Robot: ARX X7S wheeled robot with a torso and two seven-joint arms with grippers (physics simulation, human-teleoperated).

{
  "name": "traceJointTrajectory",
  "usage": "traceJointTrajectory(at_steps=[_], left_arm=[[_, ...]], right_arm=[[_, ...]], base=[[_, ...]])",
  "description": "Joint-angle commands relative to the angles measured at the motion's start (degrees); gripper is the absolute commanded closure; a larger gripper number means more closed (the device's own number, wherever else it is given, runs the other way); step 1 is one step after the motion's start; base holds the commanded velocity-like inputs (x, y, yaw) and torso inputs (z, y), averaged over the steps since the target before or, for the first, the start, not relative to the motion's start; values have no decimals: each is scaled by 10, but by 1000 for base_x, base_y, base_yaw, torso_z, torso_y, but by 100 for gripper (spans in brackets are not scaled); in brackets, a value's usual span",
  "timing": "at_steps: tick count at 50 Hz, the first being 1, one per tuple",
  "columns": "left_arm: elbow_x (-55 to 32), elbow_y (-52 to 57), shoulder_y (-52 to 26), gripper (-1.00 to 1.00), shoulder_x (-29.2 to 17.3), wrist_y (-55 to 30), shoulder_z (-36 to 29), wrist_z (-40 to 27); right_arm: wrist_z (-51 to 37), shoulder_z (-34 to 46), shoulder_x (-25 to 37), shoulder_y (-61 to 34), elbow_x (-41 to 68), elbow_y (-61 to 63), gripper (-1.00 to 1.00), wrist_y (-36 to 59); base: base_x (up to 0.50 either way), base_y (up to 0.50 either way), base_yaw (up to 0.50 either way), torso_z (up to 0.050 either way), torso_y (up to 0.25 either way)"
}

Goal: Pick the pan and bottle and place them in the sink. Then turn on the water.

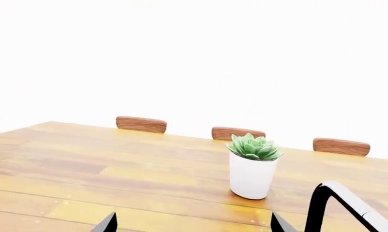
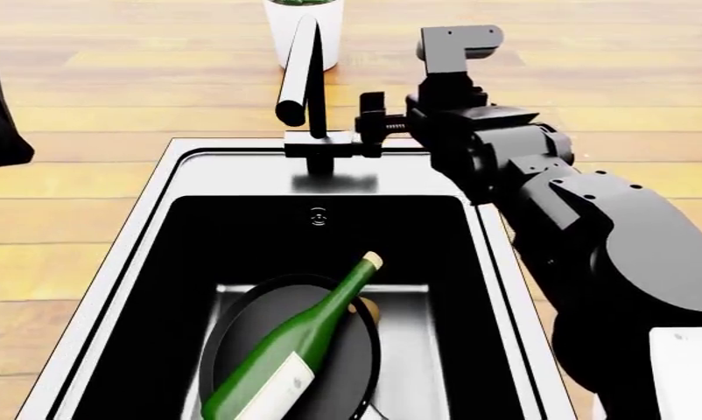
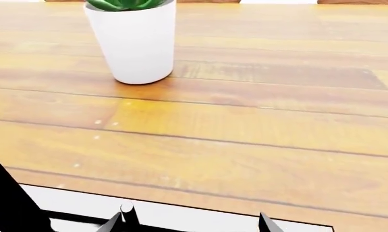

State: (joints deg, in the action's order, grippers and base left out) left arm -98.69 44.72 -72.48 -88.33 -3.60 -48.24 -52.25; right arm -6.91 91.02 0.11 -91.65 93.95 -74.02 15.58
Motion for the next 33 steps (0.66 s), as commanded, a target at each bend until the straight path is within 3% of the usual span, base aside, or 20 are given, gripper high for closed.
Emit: traceJointTrajectory(at_steps=[1,9,24,33], left_arm=[[5,1,8,-100,-2,7,-3,2],[6,0,10,-100,-2,7,-1,2],[1,1,8,-100,3,-3,6,-3],[1,2,8,-100,9,-9,9,-6]], right_arm=[[-9,37,10,-3,51,-10,-100,-11],[-8,169,18,-8,189,-10,-100,-39],[28,581,25,-25,599,-10,-100,-102],[42,712,34,-22,737,-10,-100,-113]], base=[[0,0,0,0,0],[0,0,0,0,0],[0,0,0,0,0],[0,0,0,0,0]])
